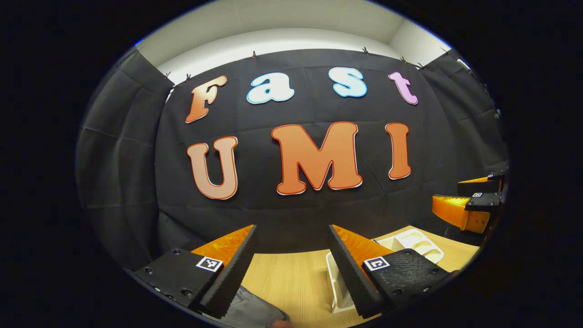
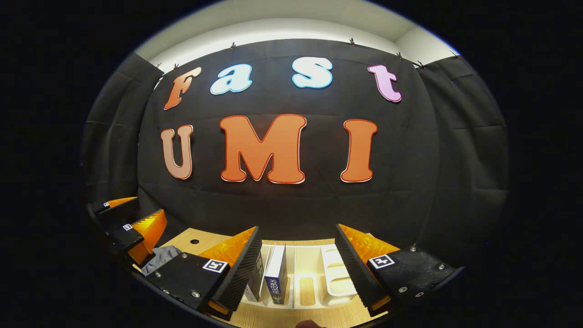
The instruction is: Open the schoolbag, grab two books from the bookshelf and put them into the schoolbag.
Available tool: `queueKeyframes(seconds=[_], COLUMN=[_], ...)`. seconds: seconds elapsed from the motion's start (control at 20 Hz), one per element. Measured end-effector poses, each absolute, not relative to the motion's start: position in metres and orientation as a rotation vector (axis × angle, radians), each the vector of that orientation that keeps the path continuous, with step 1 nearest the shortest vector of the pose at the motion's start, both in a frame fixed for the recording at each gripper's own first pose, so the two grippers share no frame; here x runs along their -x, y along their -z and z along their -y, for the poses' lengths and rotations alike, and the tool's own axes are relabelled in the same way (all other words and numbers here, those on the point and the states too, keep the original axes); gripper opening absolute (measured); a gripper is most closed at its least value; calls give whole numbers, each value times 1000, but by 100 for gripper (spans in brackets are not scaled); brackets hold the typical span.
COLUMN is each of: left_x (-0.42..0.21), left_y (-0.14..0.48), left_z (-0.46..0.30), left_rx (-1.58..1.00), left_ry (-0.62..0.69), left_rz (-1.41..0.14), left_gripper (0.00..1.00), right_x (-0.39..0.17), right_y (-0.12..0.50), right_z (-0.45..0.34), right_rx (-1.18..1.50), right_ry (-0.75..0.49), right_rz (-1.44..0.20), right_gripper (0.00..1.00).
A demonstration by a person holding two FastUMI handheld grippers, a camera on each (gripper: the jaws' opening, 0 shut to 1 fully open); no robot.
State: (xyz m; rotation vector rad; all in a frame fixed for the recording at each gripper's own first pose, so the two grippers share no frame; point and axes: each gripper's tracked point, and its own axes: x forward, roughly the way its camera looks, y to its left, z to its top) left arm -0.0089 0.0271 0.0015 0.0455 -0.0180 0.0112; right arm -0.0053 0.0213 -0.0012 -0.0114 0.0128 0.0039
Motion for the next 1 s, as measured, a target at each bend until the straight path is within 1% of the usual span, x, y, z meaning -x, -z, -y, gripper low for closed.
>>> queueKeyframes(seconds=[0.05, 0.1, 0.4, 0.75, 1.0], left_x=[9, 9, 13, 26, 44], left_y=[-2, -1, 24, 96, 157], left_z=[-29, -29, -40, -59, -73], left_rx=[-53, -61, -165, -328, -447], left_ry=[-13, -9, -16, -26, -42], left_rz=[20, 20, -14, -131, -264], left_gripper=[99, 96, 96, 98, 98], right_x=[6, 6, 7, 4, 2], right_y=[2, 1, 6, 9, 18], right_z=[-23, -24, -26, -14, -8], right_rx=[14, 16, 36, 59, 65], right_ry=[-4, -5, -8, 12, 20], right_rz=[-13, -11, -22, -25, -40], right_gripper=[97, 97, 97, 97, 97])
